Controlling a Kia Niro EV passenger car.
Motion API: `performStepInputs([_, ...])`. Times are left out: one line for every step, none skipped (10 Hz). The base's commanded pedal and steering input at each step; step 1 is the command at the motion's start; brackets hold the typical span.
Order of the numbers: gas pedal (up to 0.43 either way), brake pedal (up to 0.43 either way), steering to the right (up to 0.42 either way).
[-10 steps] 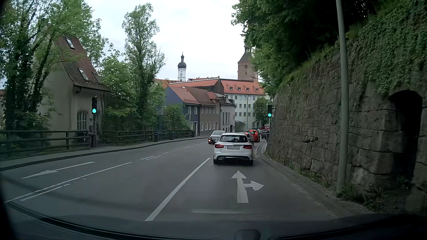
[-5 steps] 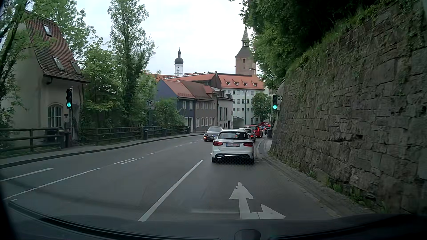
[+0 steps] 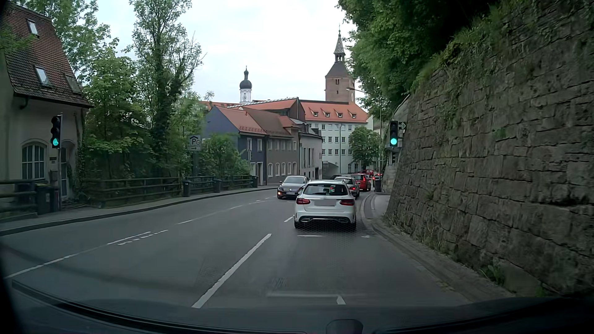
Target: Follow the waypoints while adhering to traffic rules and regulations
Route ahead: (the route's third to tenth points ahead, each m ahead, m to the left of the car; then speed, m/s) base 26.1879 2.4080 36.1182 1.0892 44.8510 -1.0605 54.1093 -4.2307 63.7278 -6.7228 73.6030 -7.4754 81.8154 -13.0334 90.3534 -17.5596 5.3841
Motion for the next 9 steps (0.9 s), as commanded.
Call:
performStepInputs([0.000, 0.213, 0.010])
performStepInputs([0.000, 0.213, 0.010])
performStepInputs([0.000, 0.213, 0.010])
performStepInputs([0.000, 0.207, 0.010])
performStepInputs([0.000, 0.177, 0.010])
performStepInputs([0.000, 0.152, 0.011])
performStepInputs([0.000, 0.134, 0.012])
performStepInputs([0.000, 0.116, 0.014])
performStepInputs([0.000, 0.055, 0.014])
